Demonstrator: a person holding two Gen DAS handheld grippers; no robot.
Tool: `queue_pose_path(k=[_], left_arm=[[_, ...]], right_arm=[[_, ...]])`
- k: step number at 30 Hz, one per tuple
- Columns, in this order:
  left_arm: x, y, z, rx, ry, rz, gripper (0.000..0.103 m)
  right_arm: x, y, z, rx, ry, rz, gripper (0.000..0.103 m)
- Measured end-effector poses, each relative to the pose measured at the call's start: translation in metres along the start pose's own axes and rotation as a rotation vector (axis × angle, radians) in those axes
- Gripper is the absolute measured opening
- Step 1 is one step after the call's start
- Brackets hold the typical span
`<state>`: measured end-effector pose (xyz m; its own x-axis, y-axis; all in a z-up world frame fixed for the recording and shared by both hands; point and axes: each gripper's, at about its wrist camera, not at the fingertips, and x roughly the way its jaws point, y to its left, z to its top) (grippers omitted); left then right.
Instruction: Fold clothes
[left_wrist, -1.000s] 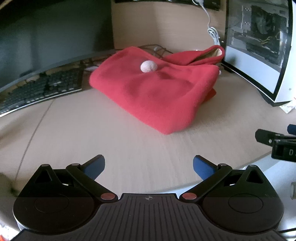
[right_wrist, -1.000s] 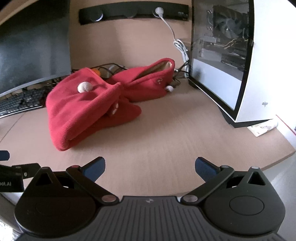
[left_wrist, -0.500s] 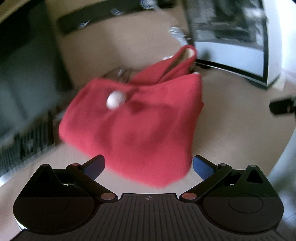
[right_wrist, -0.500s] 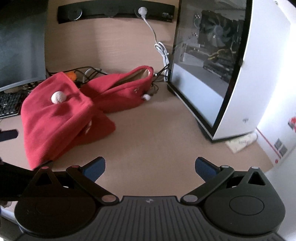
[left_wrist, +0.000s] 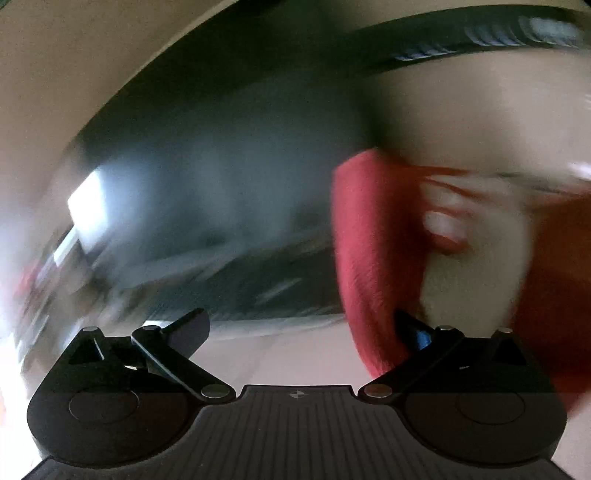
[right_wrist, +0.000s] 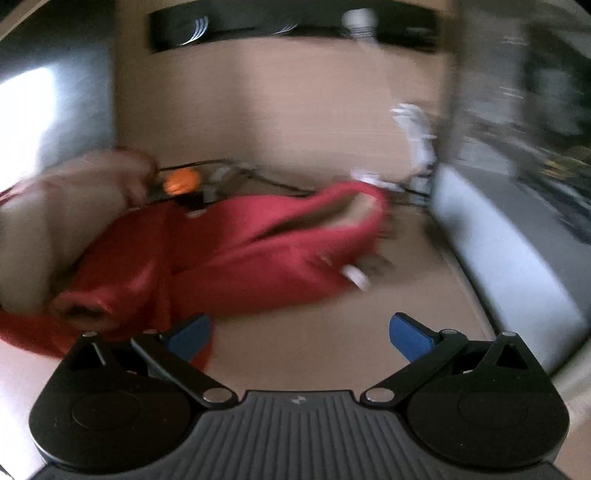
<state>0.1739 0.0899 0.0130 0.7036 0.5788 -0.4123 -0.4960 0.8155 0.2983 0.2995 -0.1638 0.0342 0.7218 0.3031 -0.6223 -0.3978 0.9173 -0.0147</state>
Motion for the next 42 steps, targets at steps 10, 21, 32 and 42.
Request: queue_pose_path(k=[10, 21, 32, 42], left_arm=[[-0.008, 0.119, -0.042, -0.348, 0.249, 0.104, 0.103], [0.054, 0.055, -0.027, -0.253, 0.355, -0.497, 0.103], [0.060, 0.050, -0.044, -0.198, 0.468, -0.780, 0.103], [0.035, 0.071, -0.064, -0.190, 0.508, -0.926, 0.103]], right_arm=[[0.070, 0.102, 0.024, -0.236, -0.033, 0.219, 0.103], [0.132, 0.093, 0.005, -0.006, 0.207, 0.312, 0.103], [0.015, 0.079, -0.038, -0.133, 0.250, 0.280, 0.103], [-0.056, 0.119, -0.061, -0.333, 0.270, 0.333, 0.103]])
